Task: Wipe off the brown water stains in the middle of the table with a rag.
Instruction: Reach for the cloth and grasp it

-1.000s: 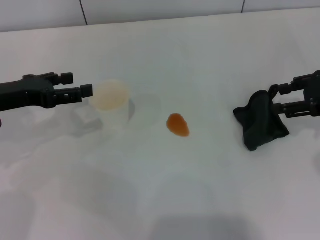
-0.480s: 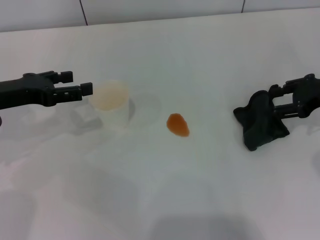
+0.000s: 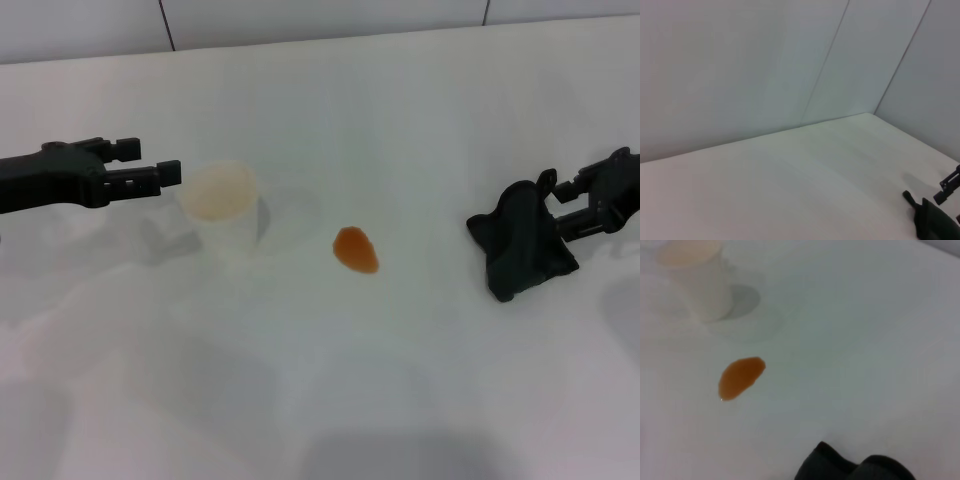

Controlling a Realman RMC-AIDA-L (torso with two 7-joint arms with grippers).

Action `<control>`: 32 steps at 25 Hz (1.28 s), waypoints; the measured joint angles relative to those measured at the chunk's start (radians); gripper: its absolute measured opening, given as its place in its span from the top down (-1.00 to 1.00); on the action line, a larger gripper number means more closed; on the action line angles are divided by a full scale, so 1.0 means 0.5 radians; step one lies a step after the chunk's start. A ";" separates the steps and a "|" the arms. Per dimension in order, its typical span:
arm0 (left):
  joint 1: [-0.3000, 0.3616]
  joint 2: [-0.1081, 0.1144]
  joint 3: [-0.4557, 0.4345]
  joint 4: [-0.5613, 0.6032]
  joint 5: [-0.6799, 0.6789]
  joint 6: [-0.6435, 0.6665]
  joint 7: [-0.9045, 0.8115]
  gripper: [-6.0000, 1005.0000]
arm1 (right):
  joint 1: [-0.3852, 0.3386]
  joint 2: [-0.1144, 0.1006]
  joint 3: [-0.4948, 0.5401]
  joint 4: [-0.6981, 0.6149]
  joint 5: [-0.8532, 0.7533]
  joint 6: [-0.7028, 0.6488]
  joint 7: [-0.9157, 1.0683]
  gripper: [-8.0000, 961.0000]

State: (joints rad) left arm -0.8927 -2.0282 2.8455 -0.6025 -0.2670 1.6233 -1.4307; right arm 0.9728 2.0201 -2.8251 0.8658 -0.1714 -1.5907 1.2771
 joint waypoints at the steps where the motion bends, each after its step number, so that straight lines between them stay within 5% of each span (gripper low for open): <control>1: 0.000 0.001 0.000 0.000 0.000 -0.005 0.000 -0.73 | 0.014 0.000 0.000 0.004 -0.037 0.000 0.016 -0.28; 32: -0.003 0.009 0.000 -0.001 -0.003 -0.023 -0.001 -0.73 | 0.153 -0.012 -0.001 -0.181 -0.182 0.042 0.321 -0.19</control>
State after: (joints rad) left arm -0.8943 -2.0239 2.8455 -0.6029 -0.2683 1.6120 -1.4312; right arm 1.0494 2.0140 -2.8256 0.7754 -0.2624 -1.5696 1.4374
